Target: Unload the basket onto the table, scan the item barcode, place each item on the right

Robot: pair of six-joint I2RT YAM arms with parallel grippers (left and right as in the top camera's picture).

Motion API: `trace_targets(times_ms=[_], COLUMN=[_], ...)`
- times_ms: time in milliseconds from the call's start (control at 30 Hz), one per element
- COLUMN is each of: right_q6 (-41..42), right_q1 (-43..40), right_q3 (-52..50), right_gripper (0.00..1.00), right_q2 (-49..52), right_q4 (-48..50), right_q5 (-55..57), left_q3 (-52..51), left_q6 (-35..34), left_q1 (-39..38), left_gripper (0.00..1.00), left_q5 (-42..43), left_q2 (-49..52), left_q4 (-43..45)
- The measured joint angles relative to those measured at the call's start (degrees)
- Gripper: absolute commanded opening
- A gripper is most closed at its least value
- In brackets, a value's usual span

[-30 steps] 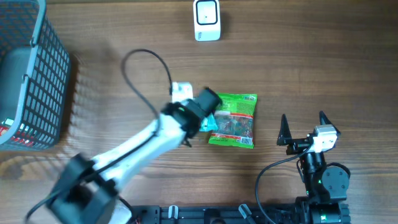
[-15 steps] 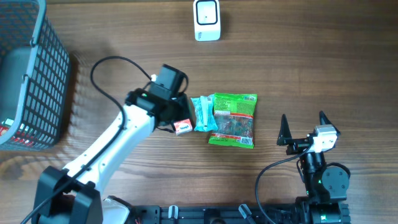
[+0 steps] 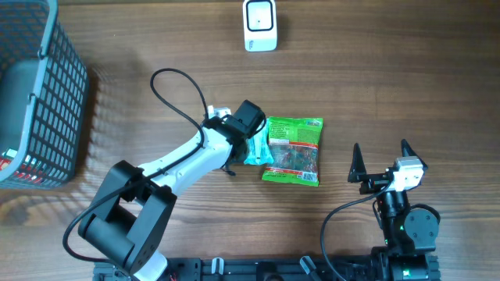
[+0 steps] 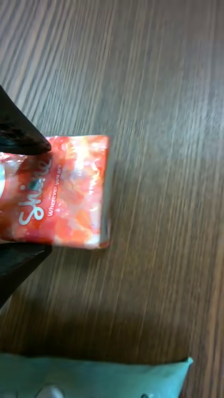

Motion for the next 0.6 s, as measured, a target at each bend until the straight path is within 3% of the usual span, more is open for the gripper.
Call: trace_targets(times_ms=[67,133,167,200,233,600], right_q6=[0.0,0.0,0.0,0.0,0.0,0.0], right_q1=[0.0,0.0,0.0,0.0,0.0,0.0], right_q3=[0.0,0.0,0.0,0.0,0.0,0.0], right_gripper=[1.0,1.0,1.0,1.0,1.0,1.0], right_q2=[0.0,0.0,0.0,0.0,0.0,0.0], right_q4=[0.0,0.0,0.02,0.0,0.0,0.02], right_q5=[0.0,0.0,0.0,0.0,0.0,0.0], left_q3=[0.0,0.0,0.0,0.0,0.04,-0.98], left_q6=[0.87,1.38,1.53,1.55,1.66,1.84], left_q1=[0.0,0.0,0.0,0.0,0.0,0.0], left_gripper=[0.16,0.11,0.15,0.41,0.47,0.47], left_q5=[-1.11,-1.4,-1.55,-1.55,-1.57,1.44], left_q2=[0.0,0.0,0.0,0.0,0.0,0.0], left_q4=[-0.15,-0.17,-0.2,-0.2,-0.72,-1.33])
